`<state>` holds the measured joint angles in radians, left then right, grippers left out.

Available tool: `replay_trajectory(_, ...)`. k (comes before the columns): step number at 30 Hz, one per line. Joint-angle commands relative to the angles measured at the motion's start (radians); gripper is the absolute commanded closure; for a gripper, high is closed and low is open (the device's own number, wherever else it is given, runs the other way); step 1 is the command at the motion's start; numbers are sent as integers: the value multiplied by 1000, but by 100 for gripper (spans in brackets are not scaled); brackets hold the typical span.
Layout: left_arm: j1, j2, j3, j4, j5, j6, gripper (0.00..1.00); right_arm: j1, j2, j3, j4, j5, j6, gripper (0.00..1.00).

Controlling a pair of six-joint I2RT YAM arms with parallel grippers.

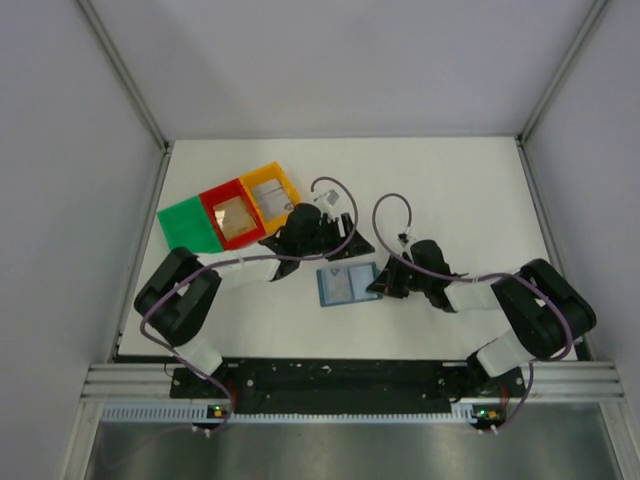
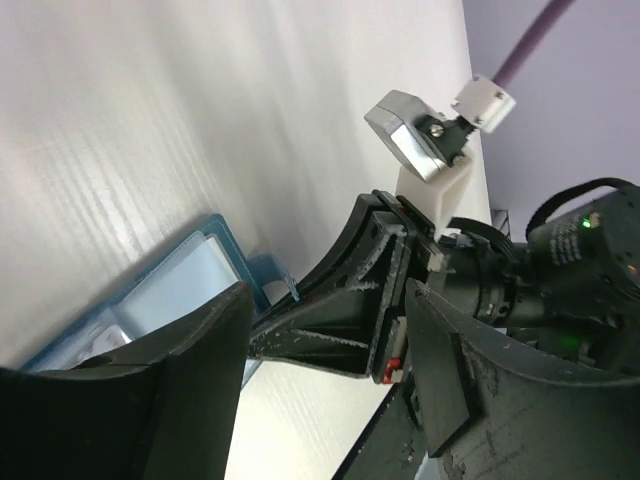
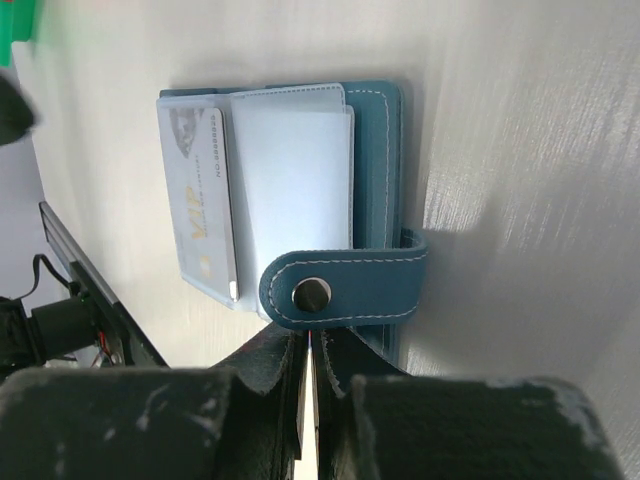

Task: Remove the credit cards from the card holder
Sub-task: Remove the credit card from the card holder.

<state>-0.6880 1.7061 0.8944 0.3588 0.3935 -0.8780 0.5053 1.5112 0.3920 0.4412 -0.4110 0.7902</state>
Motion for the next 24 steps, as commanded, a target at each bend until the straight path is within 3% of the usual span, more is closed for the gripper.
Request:
replay_trajectory(1, 30, -151, -89, -66, -88, 93, 34, -10, 4, 11, -12, 9, 3, 97)
replay_trajectory(6, 31, -166, -163, -83, -65, 99, 39, -10, 0, 47, -22, -18, 1, 97)
replay_trajectory(7, 33, -165, -176, -77, -64, 97, 45, -11, -3, 51, -25, -23, 3, 97)
replay_trajectory(14, 33, -117, -195, -127, -79, 120, 59, -10, -14, 111, -33, -78, -2, 97)
replay_trajectory(16, 33, -106, -204, -129, -79, 114, 69, -10, -2, 133, -26, -101, -2, 97)
replay_trajectory(24, 33, -76, -224, -113, -61, 99, 73, -2, 122, 214, 50, -190, 53, 89)
